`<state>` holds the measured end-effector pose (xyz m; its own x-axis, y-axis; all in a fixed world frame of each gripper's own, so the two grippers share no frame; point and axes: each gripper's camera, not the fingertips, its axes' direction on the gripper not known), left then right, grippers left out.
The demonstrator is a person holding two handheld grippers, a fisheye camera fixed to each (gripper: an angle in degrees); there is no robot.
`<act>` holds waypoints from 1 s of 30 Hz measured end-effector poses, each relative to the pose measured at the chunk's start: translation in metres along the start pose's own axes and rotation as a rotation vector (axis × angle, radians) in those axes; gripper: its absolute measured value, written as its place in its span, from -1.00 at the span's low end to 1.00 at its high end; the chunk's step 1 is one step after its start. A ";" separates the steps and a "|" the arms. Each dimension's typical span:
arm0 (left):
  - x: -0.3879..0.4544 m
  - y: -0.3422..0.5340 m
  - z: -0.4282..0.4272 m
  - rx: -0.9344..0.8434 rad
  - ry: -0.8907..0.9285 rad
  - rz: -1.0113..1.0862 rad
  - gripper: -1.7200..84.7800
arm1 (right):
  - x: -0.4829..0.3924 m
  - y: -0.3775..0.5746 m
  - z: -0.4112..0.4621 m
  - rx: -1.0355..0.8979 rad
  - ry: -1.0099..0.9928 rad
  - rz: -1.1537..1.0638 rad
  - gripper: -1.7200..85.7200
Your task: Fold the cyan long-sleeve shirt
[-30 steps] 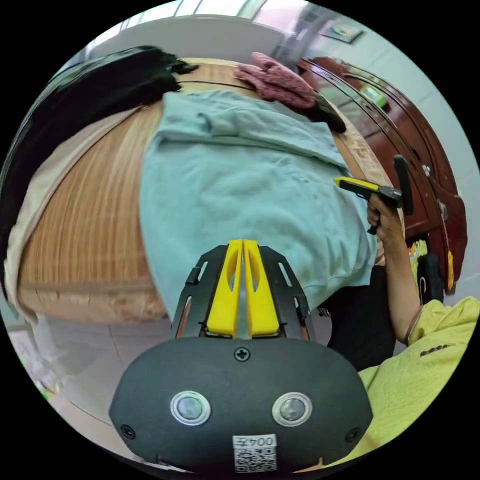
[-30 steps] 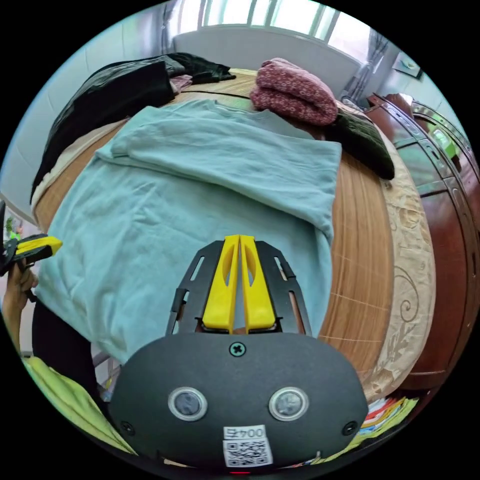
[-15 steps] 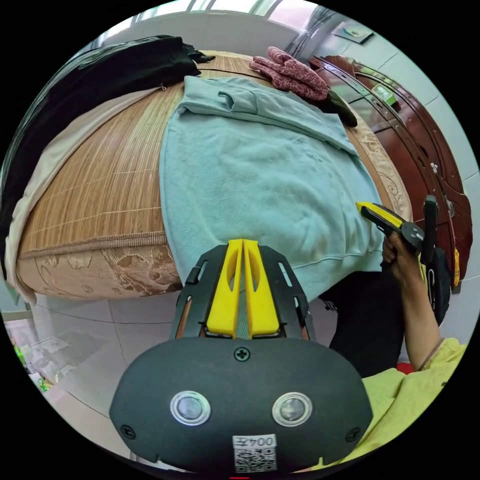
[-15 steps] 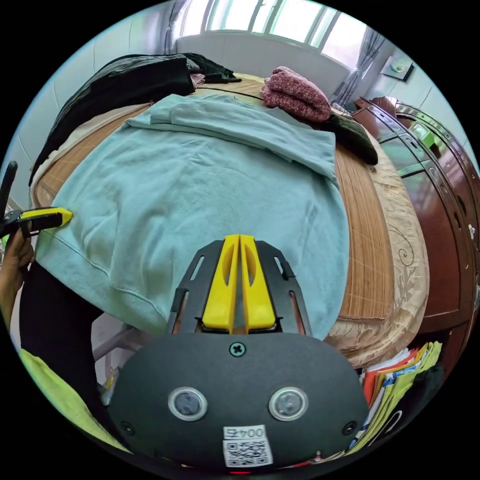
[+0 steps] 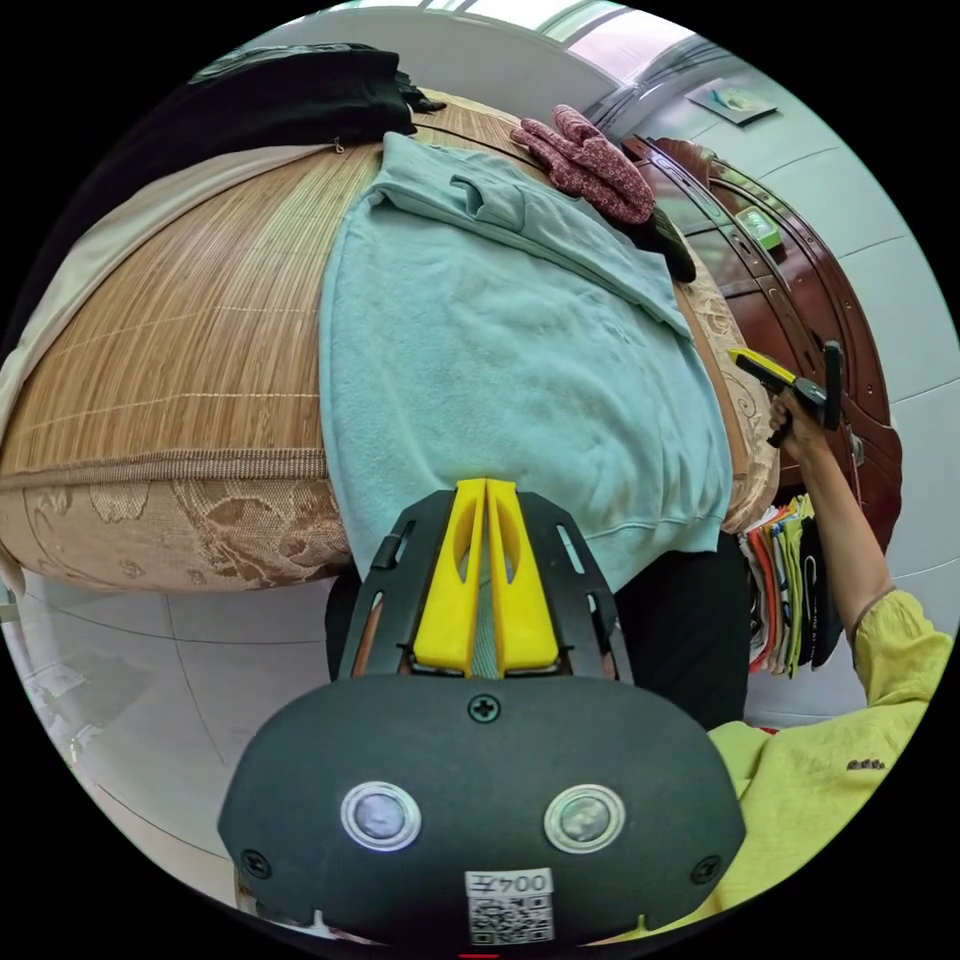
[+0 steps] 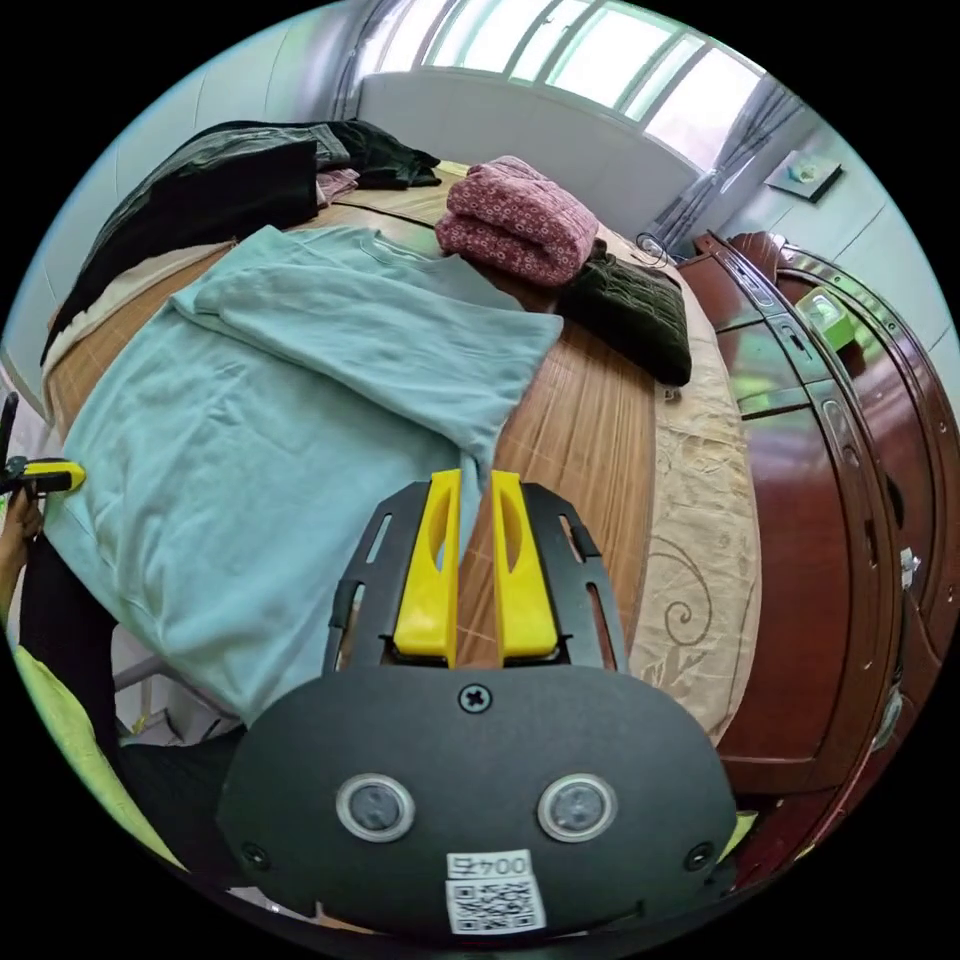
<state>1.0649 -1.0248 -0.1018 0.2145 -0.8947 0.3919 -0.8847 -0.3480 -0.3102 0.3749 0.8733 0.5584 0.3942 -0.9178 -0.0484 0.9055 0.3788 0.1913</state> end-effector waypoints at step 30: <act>-0.070 0.031 -0.005 -0.002 0.081 -0.048 -0.96 | -0.011 -0.042 0.082 -0.035 0.030 -0.145 -0.86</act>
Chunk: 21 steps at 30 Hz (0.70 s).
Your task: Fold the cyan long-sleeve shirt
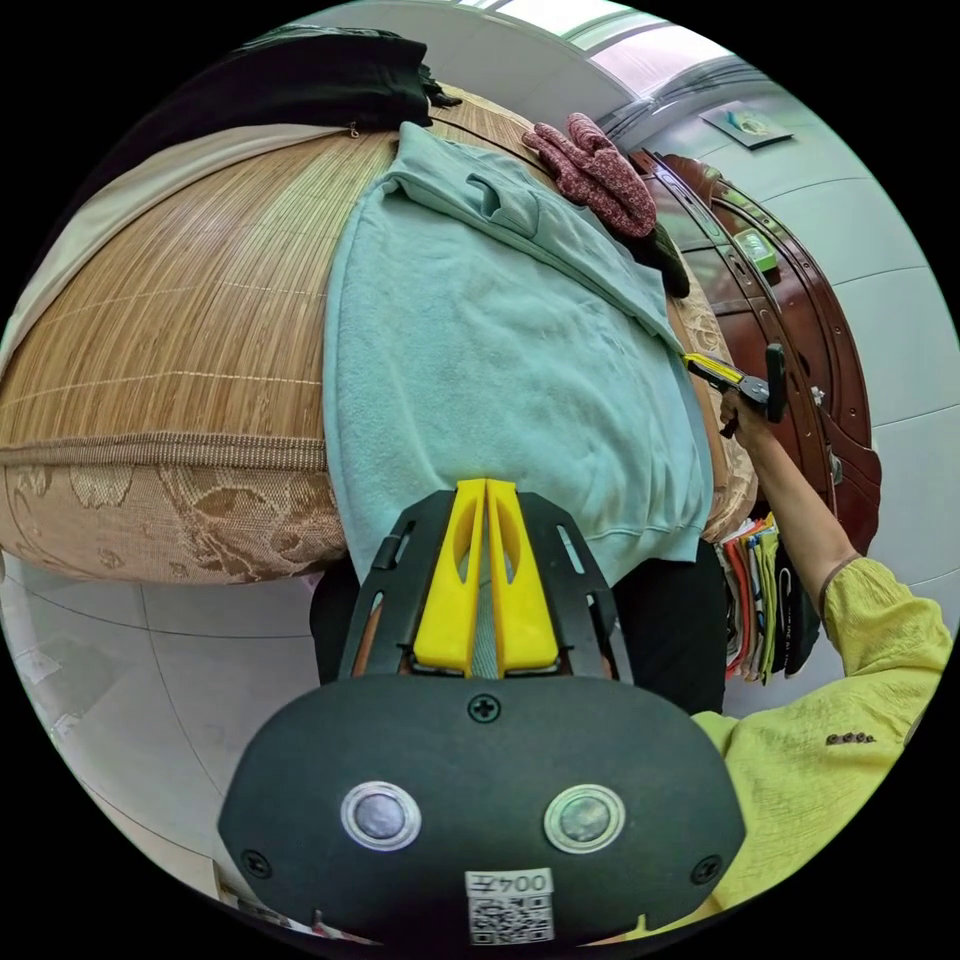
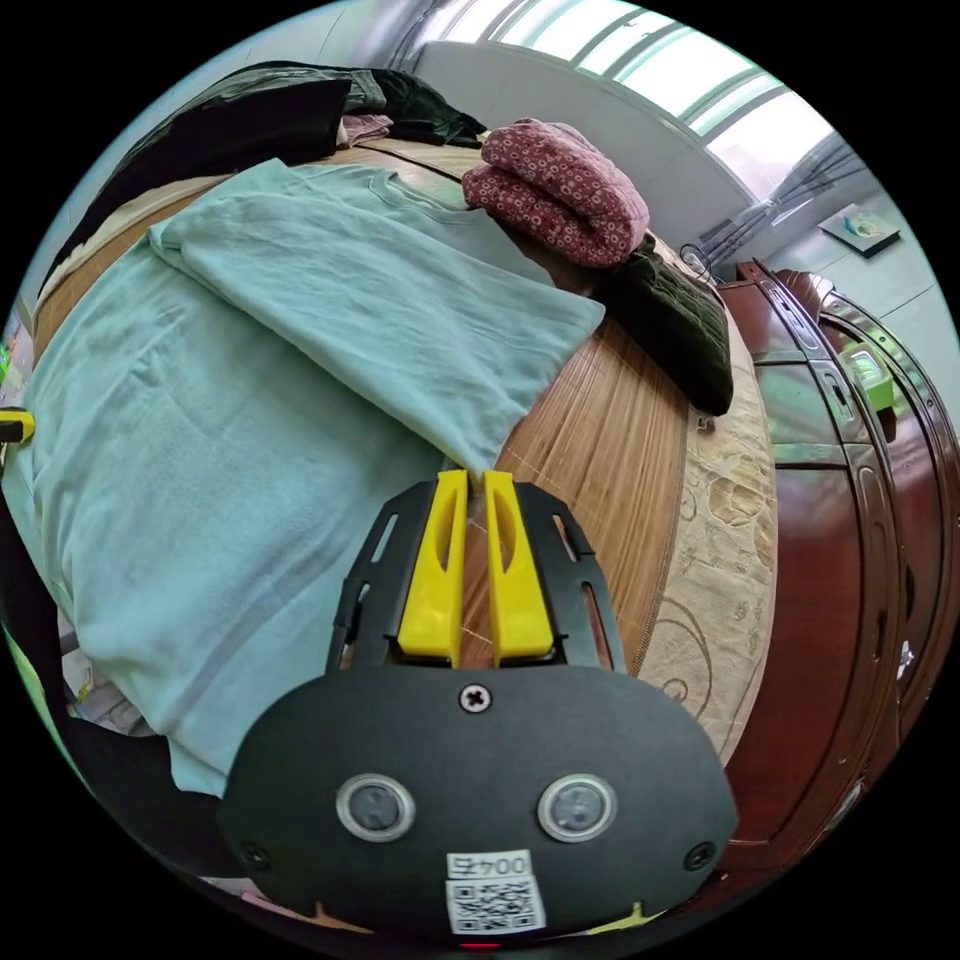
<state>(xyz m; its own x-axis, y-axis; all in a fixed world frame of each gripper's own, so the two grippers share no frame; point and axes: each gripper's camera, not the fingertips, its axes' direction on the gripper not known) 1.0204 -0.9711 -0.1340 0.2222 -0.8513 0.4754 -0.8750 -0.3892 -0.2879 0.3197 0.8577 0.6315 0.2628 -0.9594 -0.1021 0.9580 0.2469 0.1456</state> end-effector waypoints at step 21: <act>-0.015 0.004 0.005 0.000 0.024 -0.008 -0.96 | 0.012 0.025 -0.016 0.098 -0.015 0.227 -0.96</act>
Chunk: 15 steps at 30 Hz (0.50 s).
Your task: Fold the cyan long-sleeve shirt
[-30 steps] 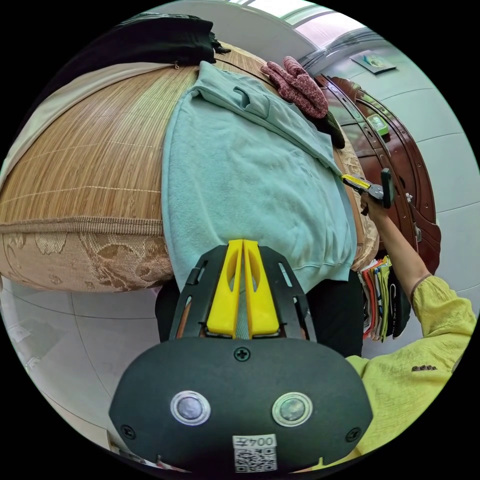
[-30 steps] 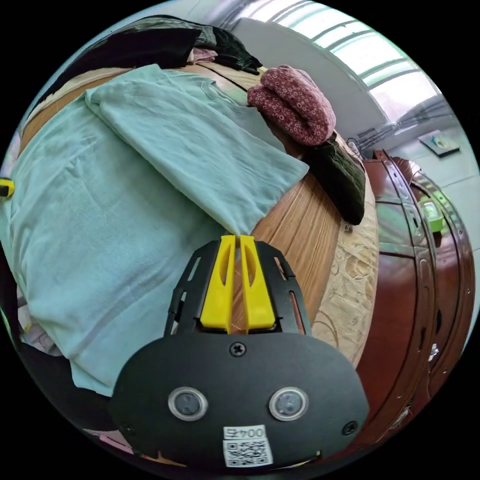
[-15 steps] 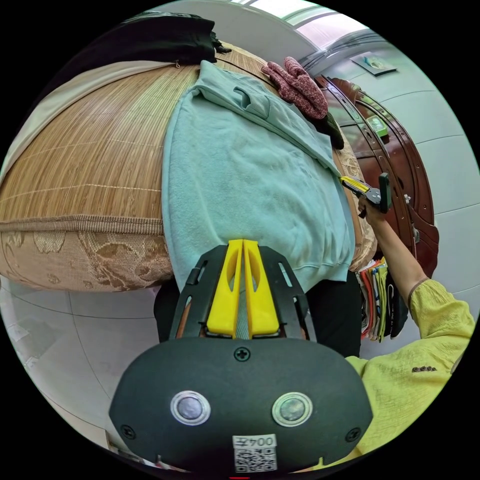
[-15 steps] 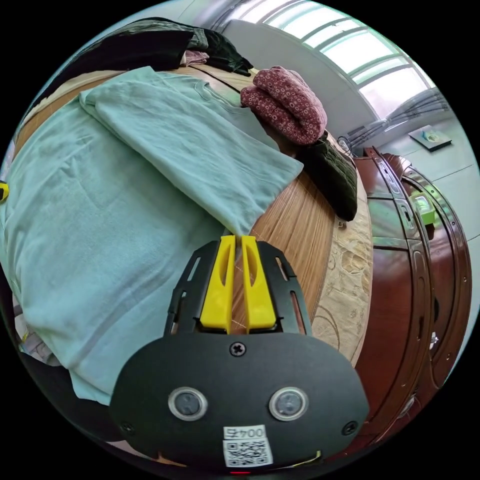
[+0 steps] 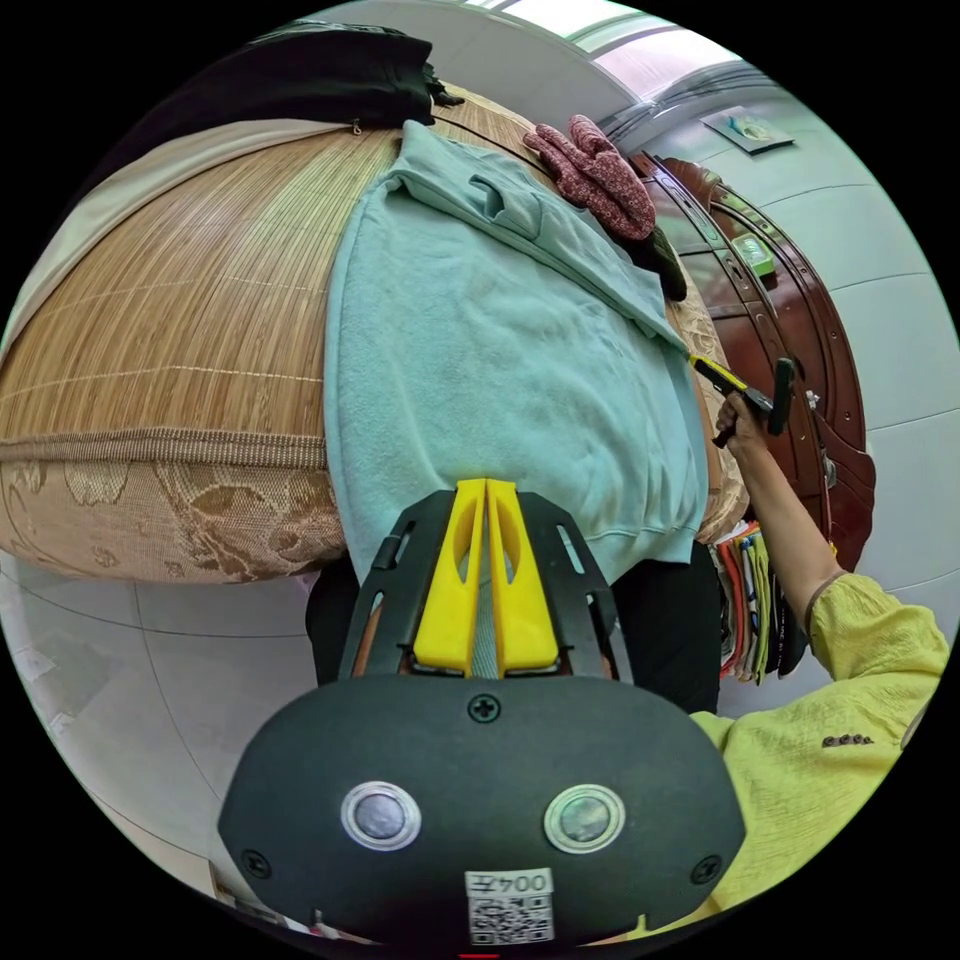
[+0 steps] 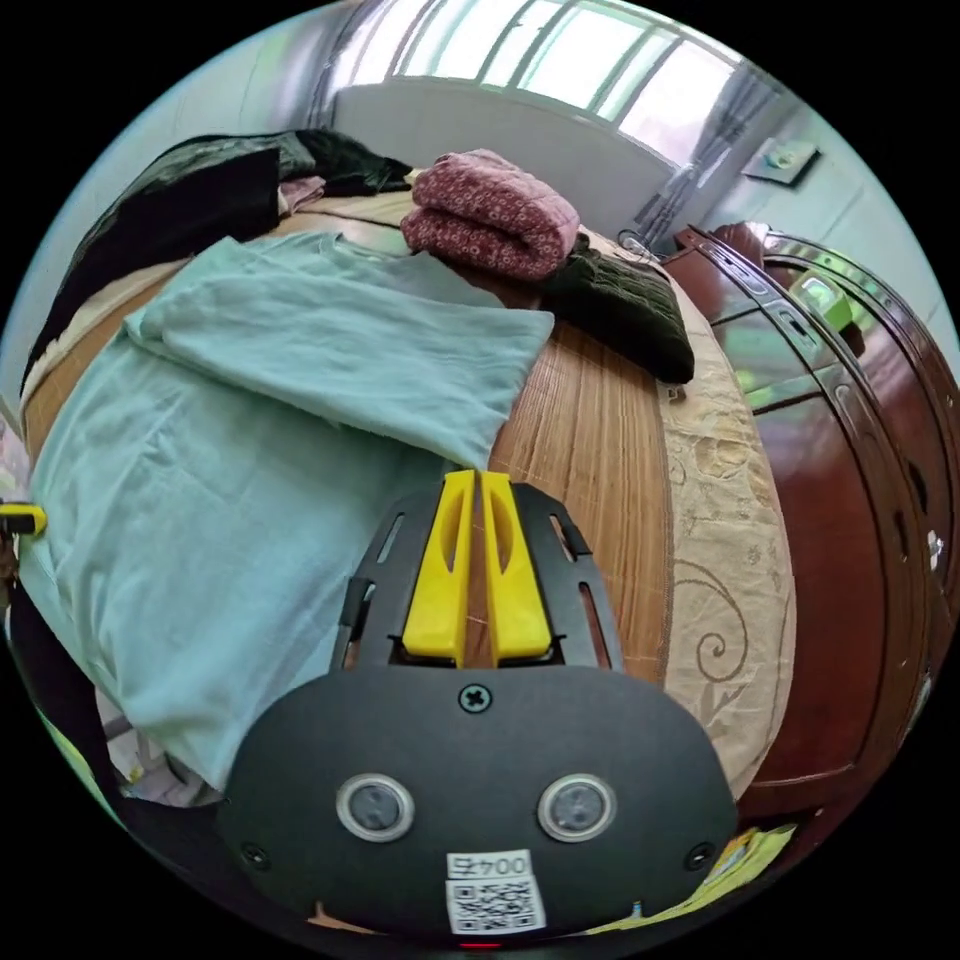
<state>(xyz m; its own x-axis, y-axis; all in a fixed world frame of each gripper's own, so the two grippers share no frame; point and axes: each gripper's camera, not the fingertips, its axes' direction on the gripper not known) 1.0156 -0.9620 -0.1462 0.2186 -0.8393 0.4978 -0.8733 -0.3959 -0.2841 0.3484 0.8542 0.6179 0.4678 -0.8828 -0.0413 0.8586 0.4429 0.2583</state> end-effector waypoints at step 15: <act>-0.005 -0.001 0.005 -0.001 0.017 -0.004 -0.96 | -0.010 -0.003 -0.014 0.079 0.010 0.124 -0.88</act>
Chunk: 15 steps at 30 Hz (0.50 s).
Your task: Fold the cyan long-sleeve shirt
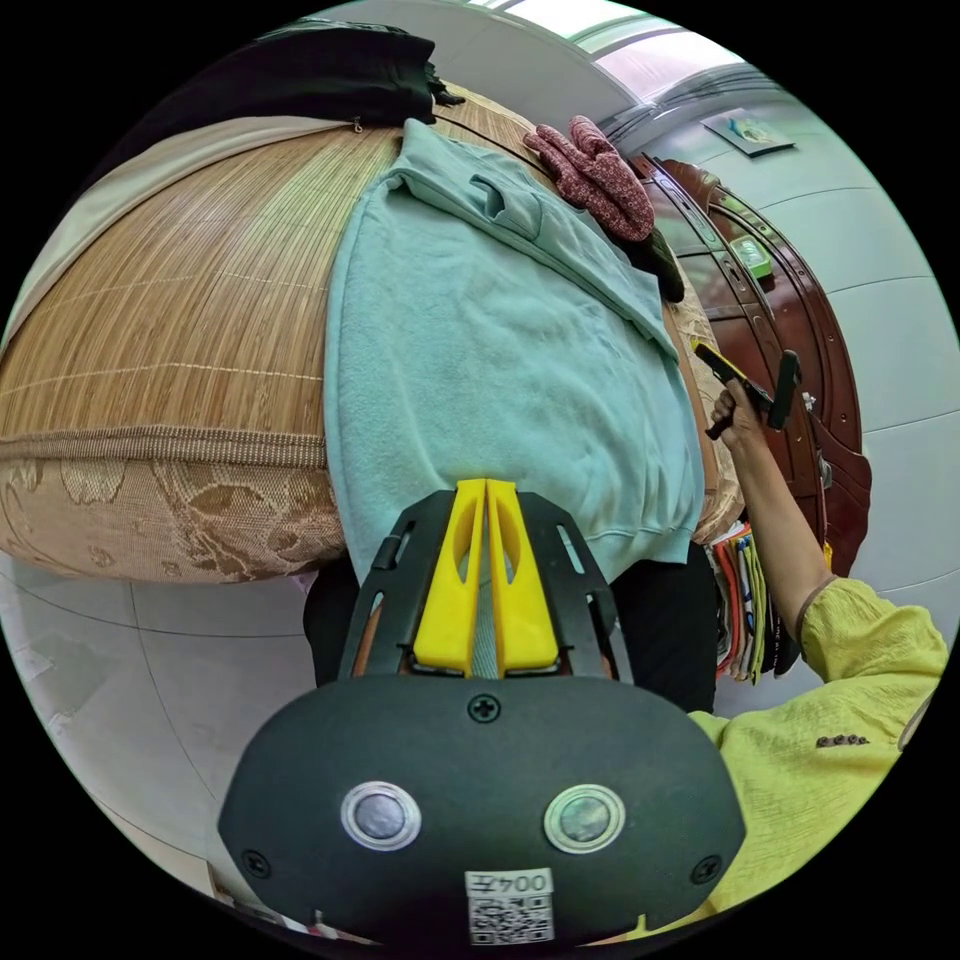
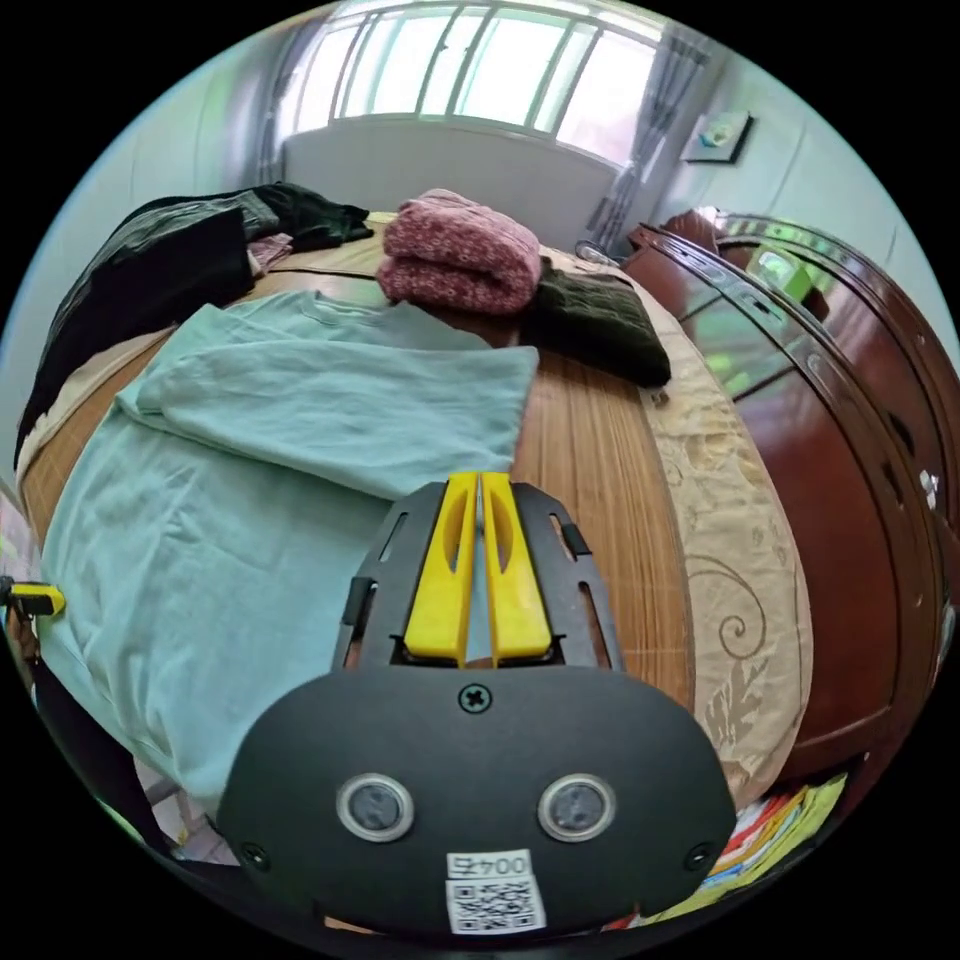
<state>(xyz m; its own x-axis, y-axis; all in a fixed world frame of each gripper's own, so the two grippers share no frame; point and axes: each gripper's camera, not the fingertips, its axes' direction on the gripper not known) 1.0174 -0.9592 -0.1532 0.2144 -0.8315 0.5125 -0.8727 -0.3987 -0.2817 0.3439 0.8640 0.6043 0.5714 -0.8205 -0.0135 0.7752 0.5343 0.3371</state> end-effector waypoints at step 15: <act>-0.007 0.000 0.004 0.003 0.022 -0.006 -0.96 | -0.061 -0.048 0.004 0.010 -0.420 -0.016 -0.78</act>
<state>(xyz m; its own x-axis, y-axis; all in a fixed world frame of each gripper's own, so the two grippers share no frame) 1.0180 -0.9547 -0.1598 0.2102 -0.8203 0.5319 -0.8702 -0.4049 -0.2806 0.2707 0.8881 0.5929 0.3987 -0.8412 0.3652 0.7788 0.5209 0.3495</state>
